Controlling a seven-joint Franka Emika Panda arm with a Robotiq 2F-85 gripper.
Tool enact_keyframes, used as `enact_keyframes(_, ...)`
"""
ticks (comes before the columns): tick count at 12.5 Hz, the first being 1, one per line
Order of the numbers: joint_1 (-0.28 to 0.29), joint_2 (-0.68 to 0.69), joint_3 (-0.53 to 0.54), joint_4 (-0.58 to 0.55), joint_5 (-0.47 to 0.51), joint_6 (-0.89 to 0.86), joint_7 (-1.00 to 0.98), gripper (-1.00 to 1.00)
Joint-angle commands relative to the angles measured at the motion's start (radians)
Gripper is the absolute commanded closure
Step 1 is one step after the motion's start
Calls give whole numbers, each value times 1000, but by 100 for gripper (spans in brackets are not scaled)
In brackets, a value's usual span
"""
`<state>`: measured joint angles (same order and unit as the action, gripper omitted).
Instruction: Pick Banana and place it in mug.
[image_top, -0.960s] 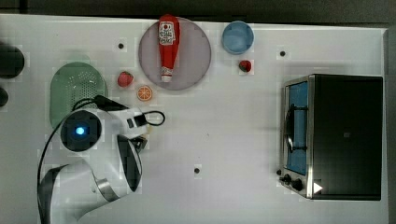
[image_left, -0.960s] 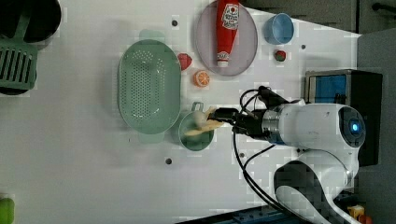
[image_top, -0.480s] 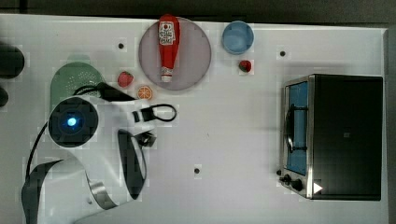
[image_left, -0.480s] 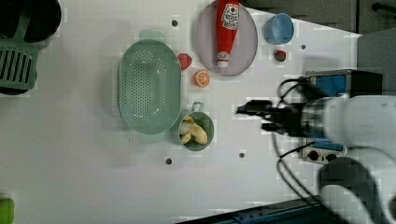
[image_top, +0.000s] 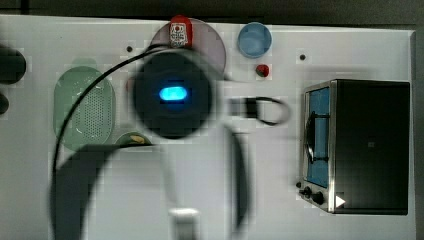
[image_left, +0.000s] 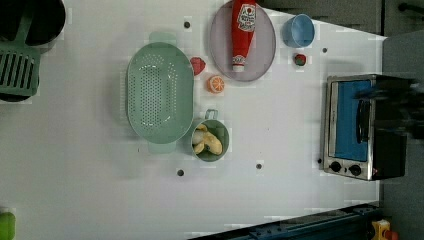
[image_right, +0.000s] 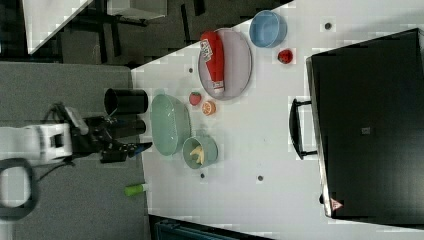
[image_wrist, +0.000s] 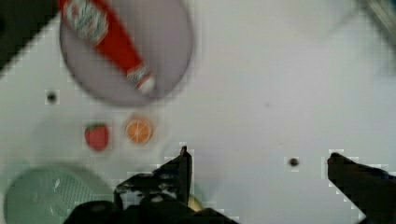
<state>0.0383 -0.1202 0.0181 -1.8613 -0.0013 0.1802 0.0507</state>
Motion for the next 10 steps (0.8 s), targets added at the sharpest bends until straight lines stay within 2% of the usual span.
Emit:
enact_keyframes(1, -13, -30, -72, 89, -11, -131, 36, -100)
enact_keyframes(3, -13, -30, -97, 117, -13, -171, 36, -100)
enact_keyframes(10, -12, -15, -101, 111, -13, -133, 36, -100)
